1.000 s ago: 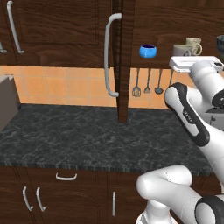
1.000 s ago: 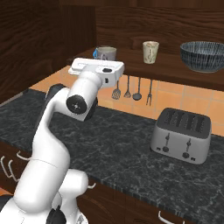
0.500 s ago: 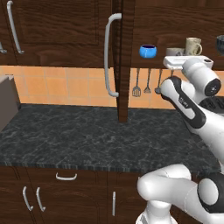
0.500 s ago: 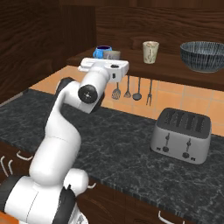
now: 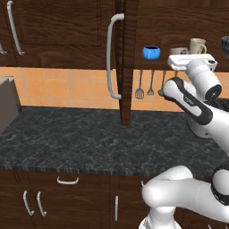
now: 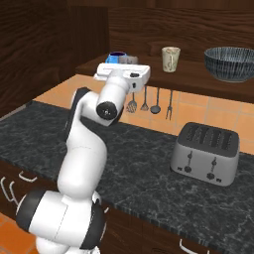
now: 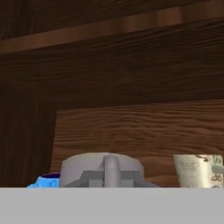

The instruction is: Gather all objects into one cabinet and sort the glasses and bowls to opposite sides.

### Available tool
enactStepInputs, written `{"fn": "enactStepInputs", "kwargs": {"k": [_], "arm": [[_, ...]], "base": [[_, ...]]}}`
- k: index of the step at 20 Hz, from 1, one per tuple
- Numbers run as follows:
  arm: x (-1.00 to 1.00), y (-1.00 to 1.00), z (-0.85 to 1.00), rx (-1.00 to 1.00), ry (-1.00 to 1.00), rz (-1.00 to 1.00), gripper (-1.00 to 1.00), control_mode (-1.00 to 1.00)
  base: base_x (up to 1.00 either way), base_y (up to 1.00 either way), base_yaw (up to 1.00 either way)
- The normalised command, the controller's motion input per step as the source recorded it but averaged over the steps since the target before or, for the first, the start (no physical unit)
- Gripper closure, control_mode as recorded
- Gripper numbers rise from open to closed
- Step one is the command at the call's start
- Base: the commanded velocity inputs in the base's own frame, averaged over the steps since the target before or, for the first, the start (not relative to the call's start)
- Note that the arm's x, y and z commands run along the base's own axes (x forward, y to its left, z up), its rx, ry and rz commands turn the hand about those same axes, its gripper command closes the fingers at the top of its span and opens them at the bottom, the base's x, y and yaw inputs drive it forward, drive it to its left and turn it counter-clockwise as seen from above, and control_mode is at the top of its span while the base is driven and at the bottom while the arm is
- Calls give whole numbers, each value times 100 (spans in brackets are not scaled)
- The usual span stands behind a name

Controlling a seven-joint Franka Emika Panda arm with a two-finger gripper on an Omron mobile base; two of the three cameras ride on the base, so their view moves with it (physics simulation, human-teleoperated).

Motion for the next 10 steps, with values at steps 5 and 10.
{"fn": "enactStepInputs", "kwargs": {"k": [5, 10], "arm": [[2, -6, 11, 0, 0, 2, 100, -100], [-71, 0, 28, 0, -11, 4, 100, -100]], "base": [[0, 0, 0], [0, 0, 0]]}}
